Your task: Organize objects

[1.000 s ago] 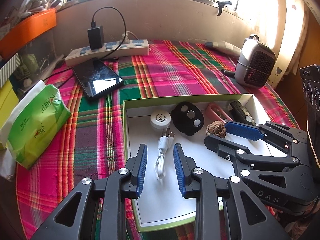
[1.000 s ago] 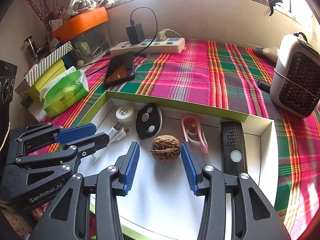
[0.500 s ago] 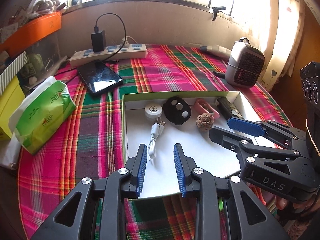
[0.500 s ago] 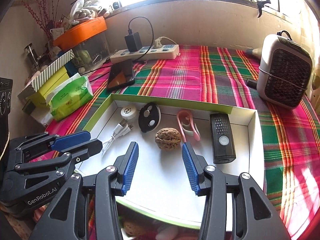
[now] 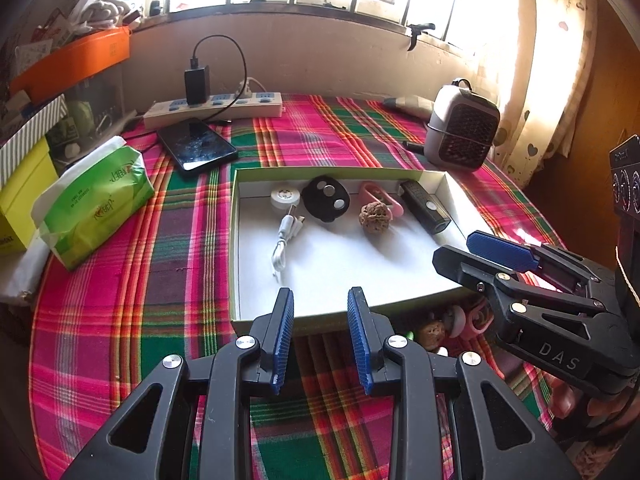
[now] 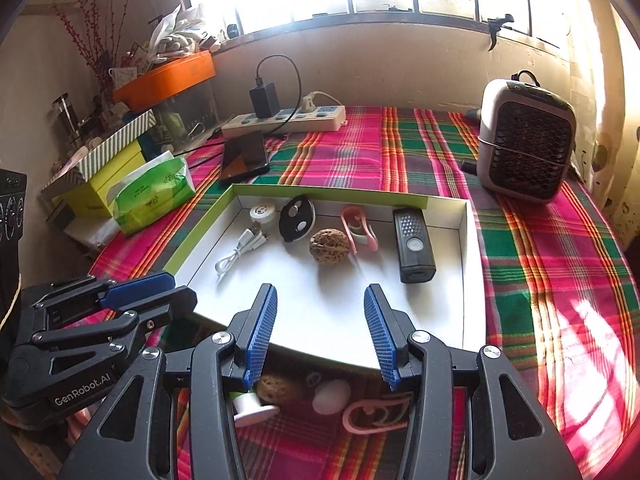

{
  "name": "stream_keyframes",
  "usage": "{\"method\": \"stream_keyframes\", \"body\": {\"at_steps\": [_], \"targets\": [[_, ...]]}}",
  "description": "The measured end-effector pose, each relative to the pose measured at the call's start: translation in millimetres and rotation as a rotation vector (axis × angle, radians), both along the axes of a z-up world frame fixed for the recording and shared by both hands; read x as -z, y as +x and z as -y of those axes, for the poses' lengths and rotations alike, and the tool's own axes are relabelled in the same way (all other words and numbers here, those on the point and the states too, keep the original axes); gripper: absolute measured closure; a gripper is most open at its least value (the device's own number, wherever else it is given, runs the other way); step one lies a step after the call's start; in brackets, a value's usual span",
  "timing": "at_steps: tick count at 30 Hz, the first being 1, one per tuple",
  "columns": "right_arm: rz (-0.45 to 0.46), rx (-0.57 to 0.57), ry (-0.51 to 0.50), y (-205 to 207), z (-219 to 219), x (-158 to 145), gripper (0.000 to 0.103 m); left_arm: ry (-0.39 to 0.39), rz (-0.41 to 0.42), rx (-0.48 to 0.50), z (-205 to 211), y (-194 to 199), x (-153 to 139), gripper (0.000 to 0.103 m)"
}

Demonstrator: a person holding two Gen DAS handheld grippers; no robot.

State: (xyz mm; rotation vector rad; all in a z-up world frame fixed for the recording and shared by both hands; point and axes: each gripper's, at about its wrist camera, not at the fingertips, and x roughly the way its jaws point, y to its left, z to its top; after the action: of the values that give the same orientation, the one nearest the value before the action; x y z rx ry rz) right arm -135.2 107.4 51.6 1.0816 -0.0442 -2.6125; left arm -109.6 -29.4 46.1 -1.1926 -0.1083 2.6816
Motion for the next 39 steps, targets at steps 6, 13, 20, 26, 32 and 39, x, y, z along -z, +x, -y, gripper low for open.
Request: {"method": "stream_keyframes", "body": {"at_steps": [6, 13, 20, 26, 32, 39], "targets": [[-0.009, 0.039, -0.016, 18.9, -14.6, 1.2, 0.056, 0.046, -0.013, 0.029, -4.5, 16.8, 1.0, 0.075], [-0.017, 0.085, -0.018, 34.6, -29.9, 5.3, 0.056, 0.065, -0.006, 0.051, -9.9, 28.9, 7.8, 0.072], [-0.014, 0.094, -0.005, 44.6, -36.3, 13.2, 0.056, 0.103, -0.002, 0.073, -10.3, 35.9, 12.3, 0.068], [0.001, 0.106, 0.006, 52.1, -44.9, 22.3, 0.056, 0.128, 0.004, 0.089, -12.4, 37.8, 15.3, 0.066], [0.022, 0.125, -0.006, 57.9, -56.3, 29.3, 0.051, 0.137, -0.003, 0.130, -21.2, 39.3, 15.6, 0.063], [0.023, 0.114, -0.008, 61.2, -56.1, 28.9, 0.051, 0.118, -0.009, 0.138, -29.9, 40.4, 16.1, 0.062]]}}
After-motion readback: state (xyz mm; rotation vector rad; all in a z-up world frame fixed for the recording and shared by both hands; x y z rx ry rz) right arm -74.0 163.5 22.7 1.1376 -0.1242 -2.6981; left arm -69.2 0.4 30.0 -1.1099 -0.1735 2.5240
